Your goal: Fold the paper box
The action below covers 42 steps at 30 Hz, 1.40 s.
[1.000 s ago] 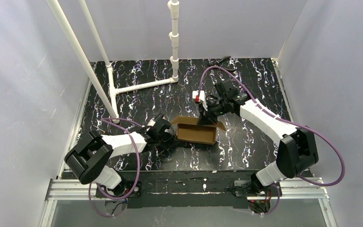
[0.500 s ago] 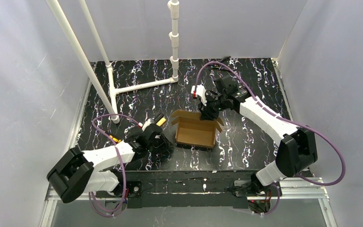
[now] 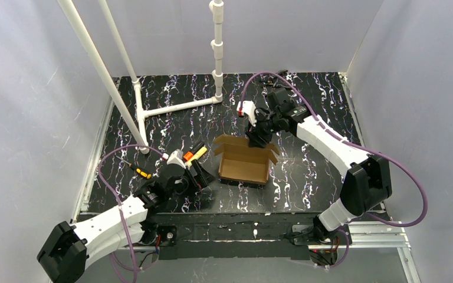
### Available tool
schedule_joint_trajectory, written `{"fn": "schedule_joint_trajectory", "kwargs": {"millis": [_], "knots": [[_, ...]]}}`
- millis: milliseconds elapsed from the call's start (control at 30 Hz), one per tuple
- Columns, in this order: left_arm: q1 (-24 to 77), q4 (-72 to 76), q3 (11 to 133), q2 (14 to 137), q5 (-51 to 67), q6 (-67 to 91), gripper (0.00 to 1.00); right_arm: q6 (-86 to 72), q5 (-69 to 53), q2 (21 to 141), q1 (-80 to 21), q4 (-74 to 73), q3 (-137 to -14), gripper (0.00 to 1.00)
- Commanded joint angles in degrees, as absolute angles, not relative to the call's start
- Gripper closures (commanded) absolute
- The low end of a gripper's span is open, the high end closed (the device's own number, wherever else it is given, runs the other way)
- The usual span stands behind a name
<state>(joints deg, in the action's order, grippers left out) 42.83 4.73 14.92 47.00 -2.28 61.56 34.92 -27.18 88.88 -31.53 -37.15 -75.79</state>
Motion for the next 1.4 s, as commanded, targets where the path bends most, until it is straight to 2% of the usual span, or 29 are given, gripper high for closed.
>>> {"fn": "schedule_joint_trajectory", "kwargs": {"millis": [0, 100, 133, 167, 333, 533, 800, 1000, 1067, 1233, 1367], "knots": [[42.3, 7.5, 16.4, 47.8, -0.4, 52.8, 0.11, 35.4, -29.6, 87.9, -30.5, -36.6, -74.4, 0.44], [42.3, 15.9, 16.3, 56.9, 3.3, 49.2, 0.32, 33.5, -32.2, 88.1, -28.3, -35.7, -73.9, 0.45], [42.3, 17.1, 16.5, 59.3, 3.4, 49.9, 0.43, 32.1, -33.3, 88.1, -28.1, -34.8, -73.2, 0.46], [42.3, 17.5, 17.1, 61.6, 2.8, 53.1, 0.60, 31.1, -34.0, 87.9, -28.0, -33.5, -71.9, 0.47], [46.0, 19.5, 21.2, 73.2, -1.4, 71.8, 0.81, 29.5, -35.9, 86.4, -27.6, -26.9, -64.1, 0.44], [46.2, 20.5, 24.5, 76.9, 0.0, 74.5, 0.83, 30.8, -39.2, 85.4, -27.5, -27.8, -64.4, 0.45], [46.4, 20.5, 21.3, 72.5, -1.0, 77.4, 0.83, 28.1, -37.0, 78.8, -27.5, -23.4, -61.1, 0.55], [46.4, 20.5, 20.9, 73.0, -2.9, 79.6, 0.83, 26.2, -34.0, 79.6, -27.5, -21.8, -60.9, 0.60], [46.3, 20.4, 21.5, 74.1, -3.1, 80.5, 0.83, 26.0, -33.7, 79.6, -27.5, -21.7, -60.8, 0.65], [46.3, 20.5, 24.3, 75.7, -3.1, 80.0, 0.83, 25.4, -35.7, 79.0, -27.5, -21.4, -60.3, 0.85], [46.4, 20.4, 25.7, 76.6, -4.3, 80.2, 0.92, 25.4, -37.4, 78.3, -27.5, -21.4, -60.0, 0.94]]}}
